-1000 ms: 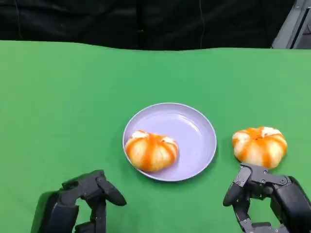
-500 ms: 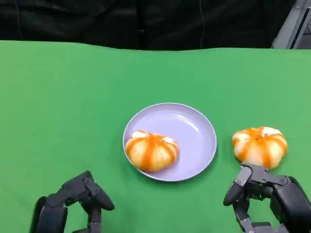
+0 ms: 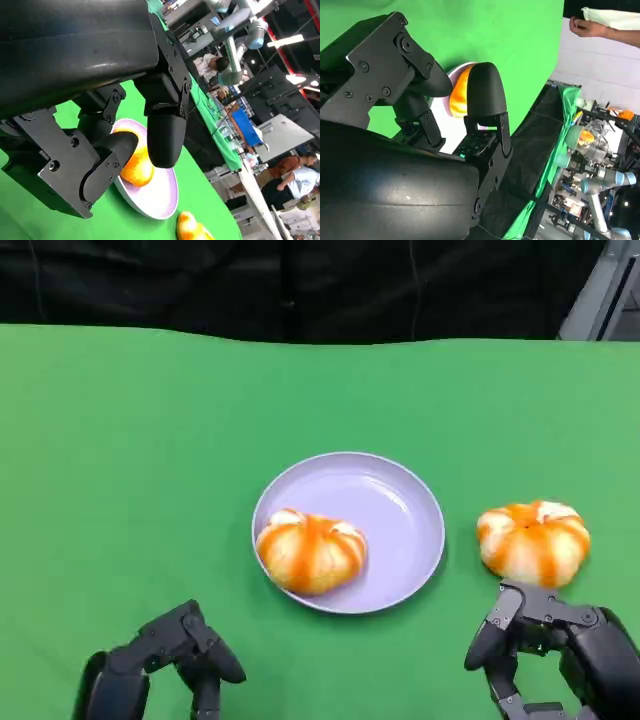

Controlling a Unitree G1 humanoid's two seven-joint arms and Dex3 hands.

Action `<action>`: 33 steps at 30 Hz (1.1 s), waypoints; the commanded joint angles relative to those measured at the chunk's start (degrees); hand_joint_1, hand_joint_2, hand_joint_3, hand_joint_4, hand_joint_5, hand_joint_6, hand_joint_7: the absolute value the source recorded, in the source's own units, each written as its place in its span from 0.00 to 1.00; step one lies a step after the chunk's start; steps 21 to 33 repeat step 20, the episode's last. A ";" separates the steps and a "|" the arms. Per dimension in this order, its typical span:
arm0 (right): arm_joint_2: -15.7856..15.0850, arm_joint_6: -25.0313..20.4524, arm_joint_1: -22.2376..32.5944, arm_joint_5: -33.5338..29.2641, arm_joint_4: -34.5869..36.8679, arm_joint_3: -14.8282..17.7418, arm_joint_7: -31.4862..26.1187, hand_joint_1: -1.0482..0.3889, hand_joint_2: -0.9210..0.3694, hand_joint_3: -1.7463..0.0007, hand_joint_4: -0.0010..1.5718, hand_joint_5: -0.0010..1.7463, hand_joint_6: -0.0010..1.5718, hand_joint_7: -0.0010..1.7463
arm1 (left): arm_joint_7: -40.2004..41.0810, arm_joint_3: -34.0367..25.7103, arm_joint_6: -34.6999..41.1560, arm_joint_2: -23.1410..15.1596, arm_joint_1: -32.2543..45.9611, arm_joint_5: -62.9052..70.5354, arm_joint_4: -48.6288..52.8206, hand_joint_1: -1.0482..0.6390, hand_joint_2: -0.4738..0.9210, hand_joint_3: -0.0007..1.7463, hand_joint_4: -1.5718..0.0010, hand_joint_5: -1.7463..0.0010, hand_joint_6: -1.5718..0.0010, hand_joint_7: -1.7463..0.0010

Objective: Grasp the bread from the table and place it into the plate.

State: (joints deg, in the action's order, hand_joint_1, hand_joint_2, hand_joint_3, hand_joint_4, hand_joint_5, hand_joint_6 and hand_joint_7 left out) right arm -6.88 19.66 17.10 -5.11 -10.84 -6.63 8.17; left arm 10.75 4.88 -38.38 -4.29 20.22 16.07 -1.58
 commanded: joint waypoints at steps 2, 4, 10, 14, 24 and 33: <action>-0.25 0.02 0.48 0.57 -0.46 0.18 0.09 0.77 0.46 0.18 0.56 0.99 0.52 0.77 | -0.72 -0.71 -1.20 -0.73 -0.19 -0.50 -0.35 0.61 0.50 0.91 0.45 0.01 0.48 0.11; -0.25 -0.03 0.56 0.61 -0.55 0.14 0.10 0.77 0.46 0.18 0.56 0.99 0.52 0.77 | -0.74 -0.76 -1.32 -0.72 -0.19 -0.51 -0.31 0.61 0.50 0.91 0.45 0.01 0.48 0.11; -1.03 0.58 0.99 -0.62 -1.75 0.52 -0.10 0.76 0.46 0.18 0.55 0.98 0.51 0.77 | -0.27 -0.94 -1.61 -0.67 0.71 1.07 -1.42 0.61 0.50 0.90 0.45 0.01 0.47 0.14; -1.06 -0.18 0.80 -0.72 -2.21 0.68 -0.10 0.76 0.47 0.18 0.56 0.99 0.51 0.77 | -0.61 -0.87 -1.37 -0.47 0.60 0.82 -1.81 0.61 0.51 0.89 0.46 0.02 0.47 0.16; -1.22 0.56 0.42 -0.89 -1.50 0.85 0.11 0.75 0.49 0.17 0.56 0.98 0.51 0.76 | -0.68 -0.73 -1.31 -0.46 0.73 1.01 -2.24 0.61 0.50 0.89 0.46 0.03 0.46 0.17; -1.22 0.56 0.42 -0.89 -1.50 0.85 0.11 0.75 0.49 0.17 0.56 0.98 0.51 0.76 | -0.68 -0.73 -1.31 -0.46 0.73 1.01 -2.24 0.61 0.50 0.89 0.46 0.03 0.46 0.17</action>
